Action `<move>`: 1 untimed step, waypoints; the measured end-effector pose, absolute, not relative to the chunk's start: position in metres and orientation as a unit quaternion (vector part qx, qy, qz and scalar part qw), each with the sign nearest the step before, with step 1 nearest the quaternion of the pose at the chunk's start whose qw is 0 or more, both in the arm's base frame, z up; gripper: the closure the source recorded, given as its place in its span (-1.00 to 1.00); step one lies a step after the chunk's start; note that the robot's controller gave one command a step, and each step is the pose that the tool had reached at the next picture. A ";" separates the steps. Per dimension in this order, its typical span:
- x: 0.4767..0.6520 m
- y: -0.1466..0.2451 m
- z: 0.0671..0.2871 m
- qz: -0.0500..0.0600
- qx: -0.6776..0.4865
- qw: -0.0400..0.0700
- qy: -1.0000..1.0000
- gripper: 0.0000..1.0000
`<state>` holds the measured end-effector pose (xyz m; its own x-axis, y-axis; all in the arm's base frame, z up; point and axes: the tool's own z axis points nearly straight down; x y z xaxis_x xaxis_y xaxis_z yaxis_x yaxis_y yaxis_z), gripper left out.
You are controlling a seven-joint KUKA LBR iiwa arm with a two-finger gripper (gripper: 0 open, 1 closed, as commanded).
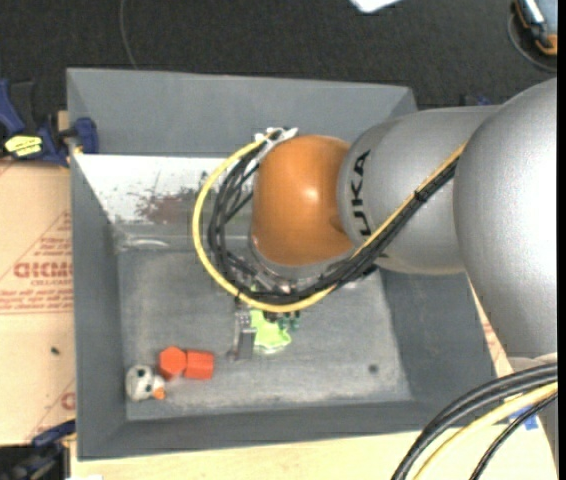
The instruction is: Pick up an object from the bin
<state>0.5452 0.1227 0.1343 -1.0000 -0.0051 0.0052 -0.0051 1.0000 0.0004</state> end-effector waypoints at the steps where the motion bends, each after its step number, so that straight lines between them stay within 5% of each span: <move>1: 0.547 0.122 0.139 -0.001 0.000 -0.001 -1.000 -1.00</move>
Offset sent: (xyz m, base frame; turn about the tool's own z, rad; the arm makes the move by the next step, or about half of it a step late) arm -0.0188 -0.0762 0.0135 -0.1671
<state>0.5471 0.1220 0.1392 -1.0000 -0.0009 -0.0029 -0.0009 1.0000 0.0015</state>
